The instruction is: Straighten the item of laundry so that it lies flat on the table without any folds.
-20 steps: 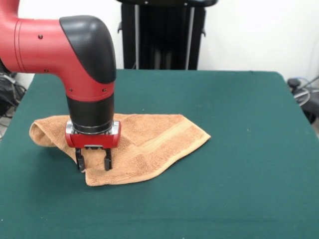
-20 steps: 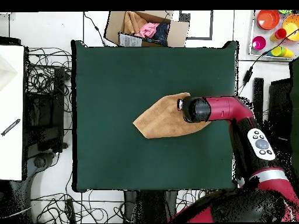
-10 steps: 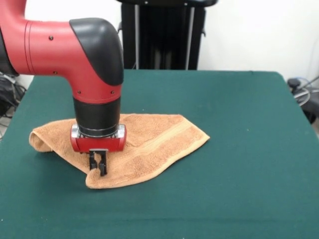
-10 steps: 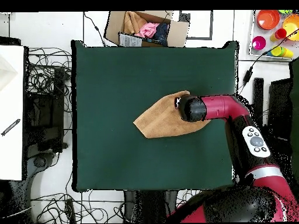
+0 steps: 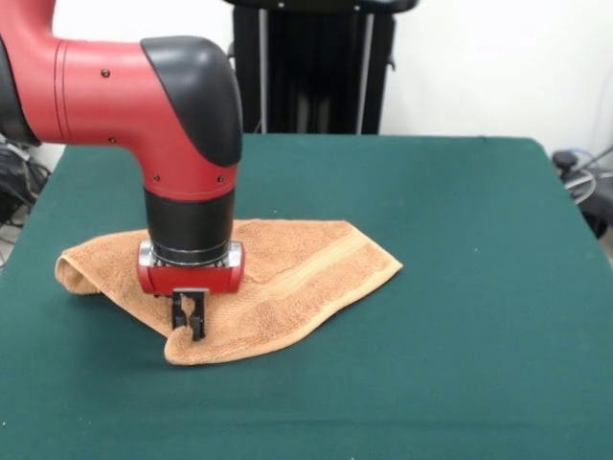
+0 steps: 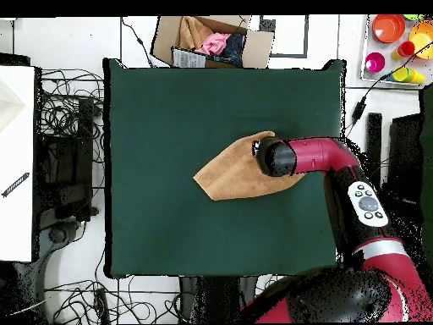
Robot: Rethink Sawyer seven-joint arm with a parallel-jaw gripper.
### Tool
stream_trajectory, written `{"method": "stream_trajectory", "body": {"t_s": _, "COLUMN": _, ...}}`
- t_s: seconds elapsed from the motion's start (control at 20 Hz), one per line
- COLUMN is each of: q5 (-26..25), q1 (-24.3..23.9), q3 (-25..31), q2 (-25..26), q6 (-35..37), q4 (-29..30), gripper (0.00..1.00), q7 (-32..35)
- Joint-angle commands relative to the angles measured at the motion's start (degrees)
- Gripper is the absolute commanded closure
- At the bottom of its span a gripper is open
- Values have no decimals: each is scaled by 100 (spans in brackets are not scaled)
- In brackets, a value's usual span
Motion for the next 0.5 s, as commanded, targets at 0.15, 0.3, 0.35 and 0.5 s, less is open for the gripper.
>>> {"method": "stream_trajectory", "body": {"t_s": 0.15, "q5": -118, "q1": 343, "q3": -21, "q2": 795, "q6": -847, "q4": -199, "gripper": 100, "q7": 373}}
{"method": "stream_trajectory", "body": {"t_s": 0.3, "q5": 139, "q1": 286, "q3": 143, "q2": 685, "q6": -715, "q4": -110, "gripper": 100, "q7": 380}}
{"method": "stream_trajectory", "body": {"t_s": 0.35, "q5": 206, "q1": 288, "q3": 178, "q2": 619, "q6": -663, "q4": -65, "gripper": 100, "q7": 390}}
{"method": "stream_trajectory", "body": {"t_s": 0.5, "q5": 499, "q1": 290, "q3": 339, "q2": 314, "q6": -521, "q4": 211, "gripper": 100, "q7": 457}}
